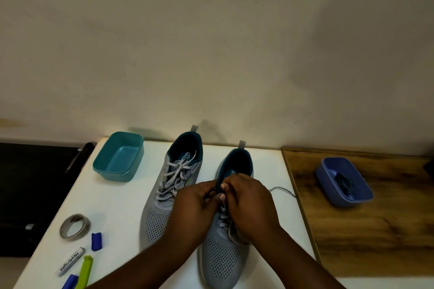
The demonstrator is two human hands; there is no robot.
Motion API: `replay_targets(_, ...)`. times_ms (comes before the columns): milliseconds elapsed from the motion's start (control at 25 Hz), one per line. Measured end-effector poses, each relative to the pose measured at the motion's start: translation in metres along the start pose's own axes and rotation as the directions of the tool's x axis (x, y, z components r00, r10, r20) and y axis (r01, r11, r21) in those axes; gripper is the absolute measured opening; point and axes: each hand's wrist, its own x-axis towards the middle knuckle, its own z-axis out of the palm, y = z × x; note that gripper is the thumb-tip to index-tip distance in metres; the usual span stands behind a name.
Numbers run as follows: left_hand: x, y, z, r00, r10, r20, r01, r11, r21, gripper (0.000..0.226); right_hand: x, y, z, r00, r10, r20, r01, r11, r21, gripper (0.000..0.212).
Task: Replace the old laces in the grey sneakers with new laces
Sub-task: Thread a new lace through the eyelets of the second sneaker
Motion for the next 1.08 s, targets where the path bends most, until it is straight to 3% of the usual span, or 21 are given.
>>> replay_targets(160,-0.001,-0.003,0.004,0.998,-0.046,-0.038,0.045,0.999,-0.019,0.017,0.007,0.006,-0.009,0.993,-0.034,0.117,0.038,0.999,-0.031,0.022)
replay_targets(280,-0.003,-0.005,0.005,0.985,-0.149,-0.086,0.136,0.981,-0.138,0.016,0.008,0.005,-0.004,0.992,-0.053,0.111,0.048,0.998,0.048,0.024)
replay_targets(520,0.003,-0.015,-0.013,0.955,-0.283,0.09,0.297,0.894,-0.335,0.018,0.001,-0.003,0.005,0.998,-0.058,0.018,0.058,0.998,0.031,0.039)
replay_targets(600,0.005,-0.014,-0.013,0.957,-0.287,0.048,0.289,0.918,-0.272,0.014,-0.002,-0.006,0.005,0.999,-0.032,0.019,0.032,0.999,0.02,0.034)
replay_targets(760,0.013,-0.015,-0.017,0.988,-0.152,0.041,0.153,0.987,-0.039,0.008,0.0,0.001,-0.003,0.995,-0.041,0.088,0.028,0.989,0.146,0.026)
replay_targets(880,0.015,-0.013,-0.018,0.996,-0.087,0.011,0.085,0.991,0.099,0.011,0.002,-0.001,-0.008,0.988,-0.042,0.15,0.022,0.991,0.135,0.019)
replay_targets(1000,0.014,-0.011,-0.012,0.999,-0.036,-0.008,0.037,0.979,0.198,0.012,-0.001,-0.004,-0.007,0.999,0.021,0.045,-0.023,0.999,0.036,0.018)
replay_targets(1080,0.015,-0.011,-0.01,0.996,-0.084,-0.005,0.084,0.989,0.126,0.011,-0.001,-0.003,-0.006,0.999,0.038,0.004,-0.038,0.999,0.028,0.016)
